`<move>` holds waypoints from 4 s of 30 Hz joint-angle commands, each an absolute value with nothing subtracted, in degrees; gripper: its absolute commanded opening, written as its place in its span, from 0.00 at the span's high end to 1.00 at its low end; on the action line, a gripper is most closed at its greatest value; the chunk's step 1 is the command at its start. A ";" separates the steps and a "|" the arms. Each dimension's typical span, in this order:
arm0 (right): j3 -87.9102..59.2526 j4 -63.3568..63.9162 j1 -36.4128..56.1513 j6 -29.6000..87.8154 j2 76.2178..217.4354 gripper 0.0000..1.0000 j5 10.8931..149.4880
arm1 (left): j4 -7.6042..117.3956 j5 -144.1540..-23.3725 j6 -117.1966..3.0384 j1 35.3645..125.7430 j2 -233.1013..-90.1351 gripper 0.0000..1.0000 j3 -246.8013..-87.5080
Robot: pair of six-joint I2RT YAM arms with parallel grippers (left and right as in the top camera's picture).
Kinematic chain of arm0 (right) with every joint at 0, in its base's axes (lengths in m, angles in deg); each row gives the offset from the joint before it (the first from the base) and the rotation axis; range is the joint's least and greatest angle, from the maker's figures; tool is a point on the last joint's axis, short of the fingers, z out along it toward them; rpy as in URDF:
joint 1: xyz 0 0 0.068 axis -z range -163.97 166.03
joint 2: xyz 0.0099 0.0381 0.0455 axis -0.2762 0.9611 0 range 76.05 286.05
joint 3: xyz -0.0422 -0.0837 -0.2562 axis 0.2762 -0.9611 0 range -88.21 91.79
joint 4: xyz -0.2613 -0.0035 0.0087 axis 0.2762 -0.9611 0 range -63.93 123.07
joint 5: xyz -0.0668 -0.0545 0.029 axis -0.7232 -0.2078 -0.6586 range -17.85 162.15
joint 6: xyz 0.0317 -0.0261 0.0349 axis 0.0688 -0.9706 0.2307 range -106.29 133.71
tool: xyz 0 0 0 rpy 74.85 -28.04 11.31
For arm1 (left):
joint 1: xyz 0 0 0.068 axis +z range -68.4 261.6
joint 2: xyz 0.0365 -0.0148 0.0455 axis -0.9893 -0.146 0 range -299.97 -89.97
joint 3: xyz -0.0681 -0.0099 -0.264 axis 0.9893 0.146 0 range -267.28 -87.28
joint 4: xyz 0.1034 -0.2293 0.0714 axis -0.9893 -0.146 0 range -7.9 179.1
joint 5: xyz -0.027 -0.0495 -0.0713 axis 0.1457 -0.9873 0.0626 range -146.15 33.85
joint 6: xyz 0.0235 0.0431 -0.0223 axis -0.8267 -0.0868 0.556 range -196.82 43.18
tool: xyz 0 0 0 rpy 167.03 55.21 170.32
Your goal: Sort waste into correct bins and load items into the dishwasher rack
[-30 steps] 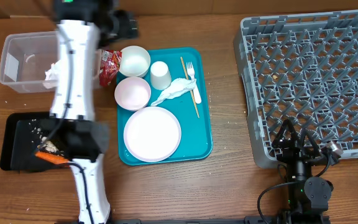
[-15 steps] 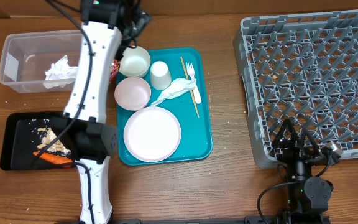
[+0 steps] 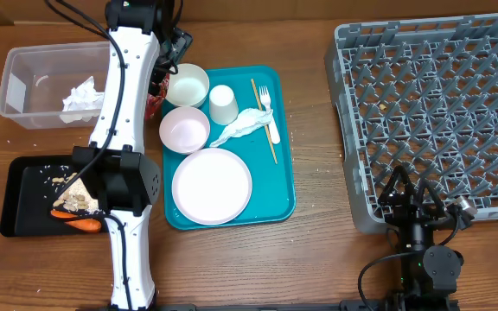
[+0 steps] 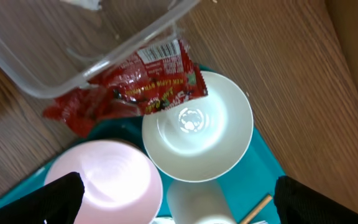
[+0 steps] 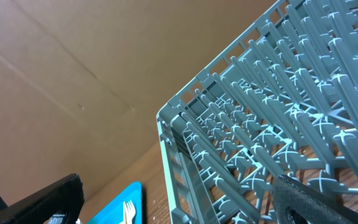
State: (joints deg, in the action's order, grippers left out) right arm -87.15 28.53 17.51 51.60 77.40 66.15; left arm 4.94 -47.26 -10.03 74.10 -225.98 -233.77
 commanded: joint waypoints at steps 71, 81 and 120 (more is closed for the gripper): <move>-87.71 28.88 17.66 51.18 77.42 0.00 65.75 | 4.11 -61.97 -31.32 73.99 -220.56 0.73 -234.45; -87.71 28.88 17.66 51.18 77.42 0.00 65.75 | -7.74 -57.43 -47.45 73.22 -219.92 0.77 -227.57; -87.71 28.88 17.66 51.18 77.42 0.00 65.75 | 33.57 -34.98 -58.25 74.01 -219.99 0.29 -199.22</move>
